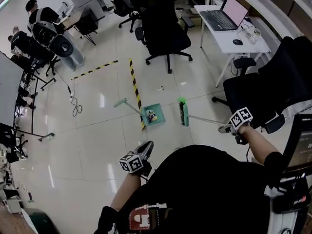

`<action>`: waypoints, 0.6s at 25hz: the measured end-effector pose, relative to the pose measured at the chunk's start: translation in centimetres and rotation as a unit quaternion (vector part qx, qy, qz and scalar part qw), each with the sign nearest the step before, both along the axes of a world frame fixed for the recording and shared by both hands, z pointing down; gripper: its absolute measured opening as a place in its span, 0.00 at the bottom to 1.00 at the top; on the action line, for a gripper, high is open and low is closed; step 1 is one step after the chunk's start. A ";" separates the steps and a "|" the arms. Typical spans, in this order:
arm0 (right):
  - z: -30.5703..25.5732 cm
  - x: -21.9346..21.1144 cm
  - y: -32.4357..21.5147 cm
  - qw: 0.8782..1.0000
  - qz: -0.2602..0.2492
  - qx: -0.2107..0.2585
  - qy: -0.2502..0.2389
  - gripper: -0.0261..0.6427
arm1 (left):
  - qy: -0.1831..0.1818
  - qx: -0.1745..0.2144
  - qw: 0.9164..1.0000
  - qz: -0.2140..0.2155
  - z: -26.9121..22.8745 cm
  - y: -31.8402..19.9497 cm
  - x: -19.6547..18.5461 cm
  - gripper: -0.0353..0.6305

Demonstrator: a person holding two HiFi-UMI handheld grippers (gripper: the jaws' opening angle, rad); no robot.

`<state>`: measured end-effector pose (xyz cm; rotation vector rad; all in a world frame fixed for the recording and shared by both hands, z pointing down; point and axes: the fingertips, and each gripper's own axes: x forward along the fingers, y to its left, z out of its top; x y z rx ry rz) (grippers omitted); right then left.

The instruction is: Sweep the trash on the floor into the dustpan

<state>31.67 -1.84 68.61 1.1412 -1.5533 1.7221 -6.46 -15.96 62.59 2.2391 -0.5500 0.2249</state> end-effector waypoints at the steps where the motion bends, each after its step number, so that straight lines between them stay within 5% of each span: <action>1: -0.3 0.2 -2.8 1.000 -0.005 0.006 0.006 0.42 | -0.001 0.004 1.000 -0.006 -0.4 -1.9 -0.3 0.05; 9: 1.6 1.8 -24.0 0.995 -0.085 0.017 0.057 0.42 | -0.005 0.004 0.995 -0.096 -3.0 -10.5 -4.3 0.05; 15: 7.3 2.7 -40.1 0.967 -0.223 0.020 0.120 0.41 | -0.055 -0.027 0.976 -0.209 -2.0 -13.3 -7.4 0.05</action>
